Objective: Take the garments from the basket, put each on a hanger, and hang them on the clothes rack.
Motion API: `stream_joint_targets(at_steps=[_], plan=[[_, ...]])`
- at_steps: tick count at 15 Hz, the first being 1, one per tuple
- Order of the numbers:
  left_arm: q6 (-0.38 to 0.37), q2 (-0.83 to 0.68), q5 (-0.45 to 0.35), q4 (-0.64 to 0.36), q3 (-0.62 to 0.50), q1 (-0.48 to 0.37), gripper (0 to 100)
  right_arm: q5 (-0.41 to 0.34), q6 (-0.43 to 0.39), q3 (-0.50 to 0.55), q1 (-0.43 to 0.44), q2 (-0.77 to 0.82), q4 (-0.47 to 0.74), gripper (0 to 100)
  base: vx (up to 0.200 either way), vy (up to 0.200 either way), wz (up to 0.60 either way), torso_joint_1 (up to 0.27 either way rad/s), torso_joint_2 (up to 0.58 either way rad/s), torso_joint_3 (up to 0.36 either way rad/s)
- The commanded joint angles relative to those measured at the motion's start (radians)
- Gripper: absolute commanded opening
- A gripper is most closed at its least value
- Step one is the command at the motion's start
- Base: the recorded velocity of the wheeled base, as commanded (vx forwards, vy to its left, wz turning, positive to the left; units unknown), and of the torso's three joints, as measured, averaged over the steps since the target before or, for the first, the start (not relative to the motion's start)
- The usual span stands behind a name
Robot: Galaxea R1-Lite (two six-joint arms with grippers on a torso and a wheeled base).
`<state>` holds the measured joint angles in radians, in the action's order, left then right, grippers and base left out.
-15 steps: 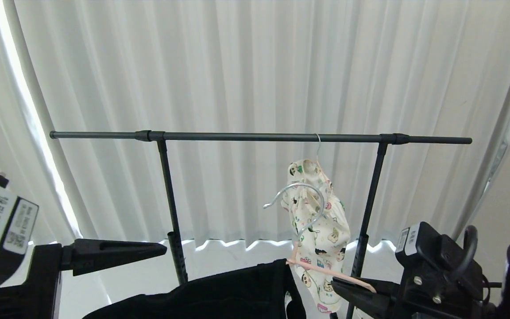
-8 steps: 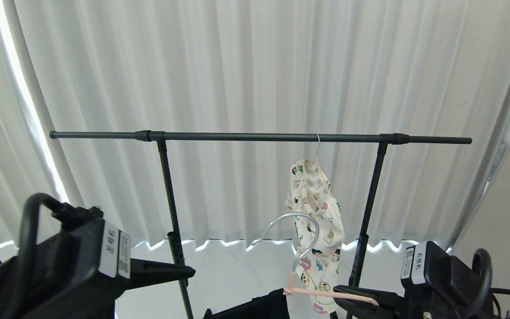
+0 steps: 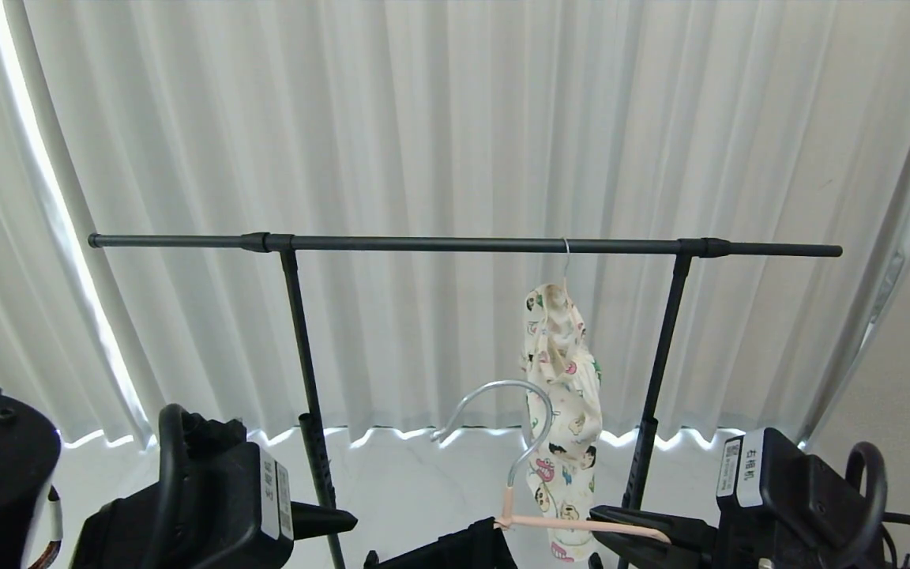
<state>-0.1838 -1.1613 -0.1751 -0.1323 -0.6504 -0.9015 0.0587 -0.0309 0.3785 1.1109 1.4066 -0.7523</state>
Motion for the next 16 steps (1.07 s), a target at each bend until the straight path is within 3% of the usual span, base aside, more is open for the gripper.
stream_joint_targets(at_steps=[1, 2, 3, 10, 11, 16], plan=[[0.000, -0.005, 0.000, 0.002, 0.002, 0.000, 100, 0.000, 0.000, 0.000, 0.003, 0.003, -0.002, 0, 0.000, 0.000, 0.00, 0.000, 0.00, 0.000], [0.000, -0.005, 0.000, 0.010, 0.005, 0.000, 100, 0.000, 0.000, 0.002, 0.003, 0.003, -0.005, 0, 0.000, 0.000, 0.00, 0.000, 0.00, 0.000], [0.000, -0.009, 0.000, 0.016, 0.008, 0.000, 0, 0.000, 0.000, 0.002, 0.003, 0.003, -0.009, 0, 0.000, 0.000, 0.00, 0.000, 0.00, 0.000], [0.000, -0.028, 0.000, 0.026, 0.009, 0.001, 0, 0.001, 0.000, 0.025, 0.007, 0.009, -0.021, 0, 0.000, 0.000, 0.00, 0.000, 0.00, 0.000], [0.000, -0.026, 0.002, 0.026, 0.009, 0.001, 0, 0.003, -0.001, 0.025, 0.009, 0.011, -0.019, 100, 0.000, 0.000, 0.00, 0.000, 0.00, 0.000], [0.000, -0.020, 0.016, 0.028, 0.029, 0.027, 0, 0.012, 0.000, 0.017, 0.004, 0.005, -0.019, 100, 0.000, 0.000, 0.00, 0.000, 0.00, 0.000]])
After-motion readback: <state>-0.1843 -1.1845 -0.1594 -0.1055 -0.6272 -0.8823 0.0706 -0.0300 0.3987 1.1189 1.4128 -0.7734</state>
